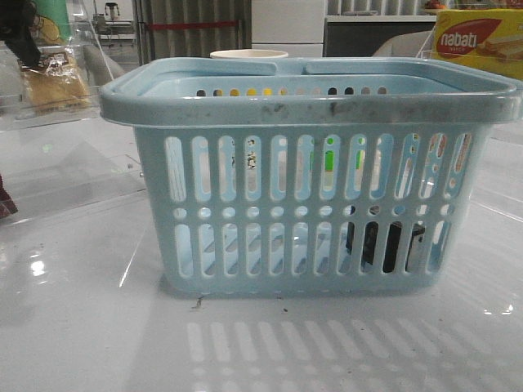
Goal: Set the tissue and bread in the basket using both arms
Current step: 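Grasp the wrapped bread pastry on the shelf with the left gripper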
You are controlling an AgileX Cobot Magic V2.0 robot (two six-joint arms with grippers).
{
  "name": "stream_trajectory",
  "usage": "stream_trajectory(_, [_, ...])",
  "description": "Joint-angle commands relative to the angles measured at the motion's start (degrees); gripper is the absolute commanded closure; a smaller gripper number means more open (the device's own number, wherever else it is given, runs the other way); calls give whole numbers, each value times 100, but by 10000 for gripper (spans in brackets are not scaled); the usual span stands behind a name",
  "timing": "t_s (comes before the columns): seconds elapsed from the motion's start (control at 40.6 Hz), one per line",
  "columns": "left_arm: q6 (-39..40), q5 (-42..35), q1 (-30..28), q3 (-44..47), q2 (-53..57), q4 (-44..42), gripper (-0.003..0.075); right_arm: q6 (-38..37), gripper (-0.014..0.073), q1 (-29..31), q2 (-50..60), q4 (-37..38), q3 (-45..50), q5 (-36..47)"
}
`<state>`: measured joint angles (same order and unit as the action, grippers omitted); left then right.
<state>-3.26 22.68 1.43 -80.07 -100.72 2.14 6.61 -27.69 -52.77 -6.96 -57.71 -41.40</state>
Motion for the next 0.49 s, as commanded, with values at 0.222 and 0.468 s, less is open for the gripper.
stream_trajectory(0.222, [15, -551, -6, -1027, -673, 75, 99, 28, -29, 3, 22, 30, -151, 384])
stream_trajectory(0.468, [15, -1088, 4, -1053, -856, 74, 119, 28, -29, 3, 22, 30, -151, 384])
